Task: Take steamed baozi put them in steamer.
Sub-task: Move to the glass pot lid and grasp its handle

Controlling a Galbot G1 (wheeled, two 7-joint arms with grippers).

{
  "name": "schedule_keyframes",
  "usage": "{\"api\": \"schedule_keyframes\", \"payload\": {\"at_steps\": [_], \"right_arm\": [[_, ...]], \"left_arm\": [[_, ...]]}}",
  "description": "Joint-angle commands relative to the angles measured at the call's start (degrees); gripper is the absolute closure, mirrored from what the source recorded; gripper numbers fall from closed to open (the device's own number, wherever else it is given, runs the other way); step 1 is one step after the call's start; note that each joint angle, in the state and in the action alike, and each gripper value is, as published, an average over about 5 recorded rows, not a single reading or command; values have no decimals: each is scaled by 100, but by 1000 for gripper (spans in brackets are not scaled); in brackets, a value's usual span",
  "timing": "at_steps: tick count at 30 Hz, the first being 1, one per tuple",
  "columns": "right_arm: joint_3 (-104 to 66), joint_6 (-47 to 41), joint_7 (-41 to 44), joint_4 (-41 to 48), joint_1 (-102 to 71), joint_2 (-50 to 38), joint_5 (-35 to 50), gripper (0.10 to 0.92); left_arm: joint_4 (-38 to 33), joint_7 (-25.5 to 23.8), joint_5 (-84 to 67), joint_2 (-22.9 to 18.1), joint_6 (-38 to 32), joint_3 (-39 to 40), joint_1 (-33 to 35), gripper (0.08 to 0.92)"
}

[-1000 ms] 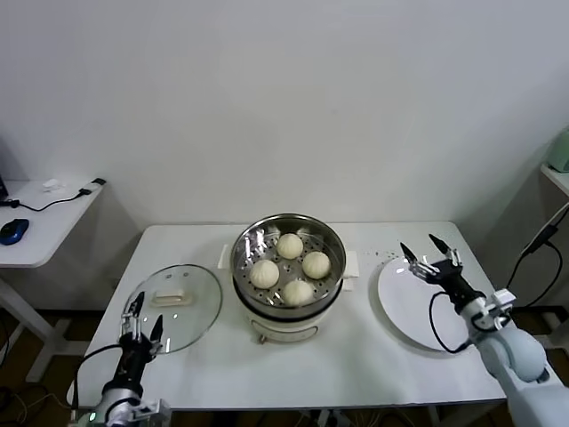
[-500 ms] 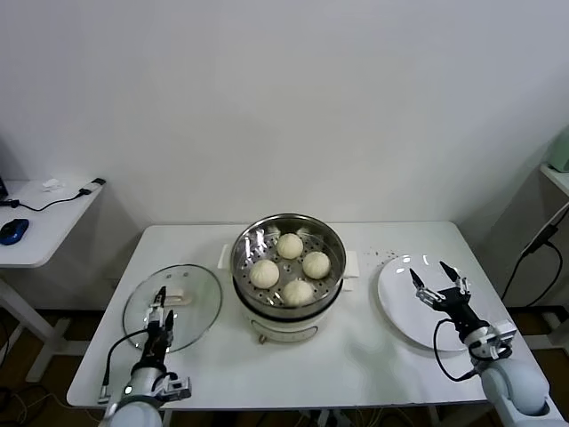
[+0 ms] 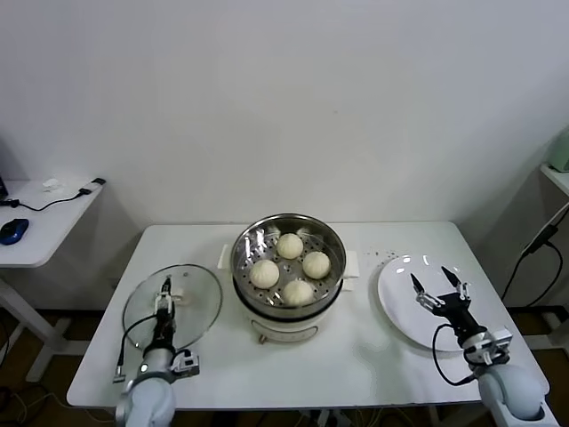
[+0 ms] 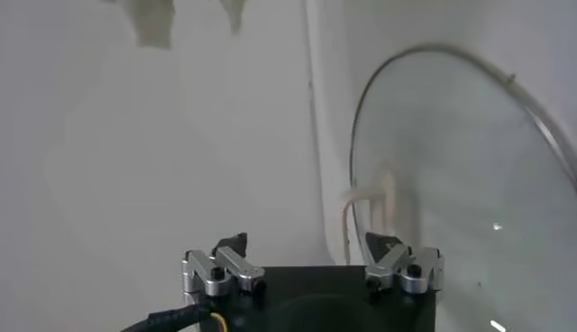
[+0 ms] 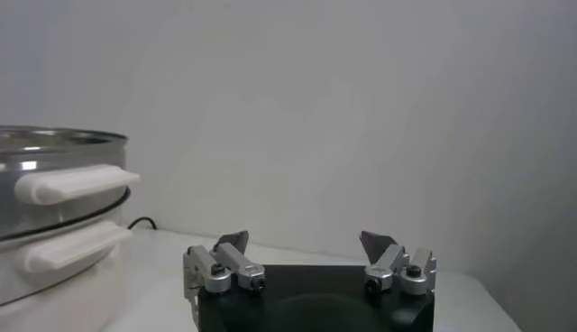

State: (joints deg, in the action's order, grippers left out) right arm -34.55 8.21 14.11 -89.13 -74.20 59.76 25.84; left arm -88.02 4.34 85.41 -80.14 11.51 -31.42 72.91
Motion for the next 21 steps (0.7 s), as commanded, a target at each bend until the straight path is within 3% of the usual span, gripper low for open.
{"api": "schedule_keyframes", "payload": {"at_steps": [1, 18, 21], "right_arm": [[-37, 38, 14, 91, -11, 62, -153, 203], [-18, 134, 199, 276, 49, 228, -425, 203], [-48, 148, 233, 293, 34, 247, -445, 203]], "left_arm": [[802, 116, 93, 48, 192, 80, -597, 177], [1055, 208, -340, 151, 101, 158, -827, 177], [1058, 216, -412, 169, -31, 119, -815, 209]]}}
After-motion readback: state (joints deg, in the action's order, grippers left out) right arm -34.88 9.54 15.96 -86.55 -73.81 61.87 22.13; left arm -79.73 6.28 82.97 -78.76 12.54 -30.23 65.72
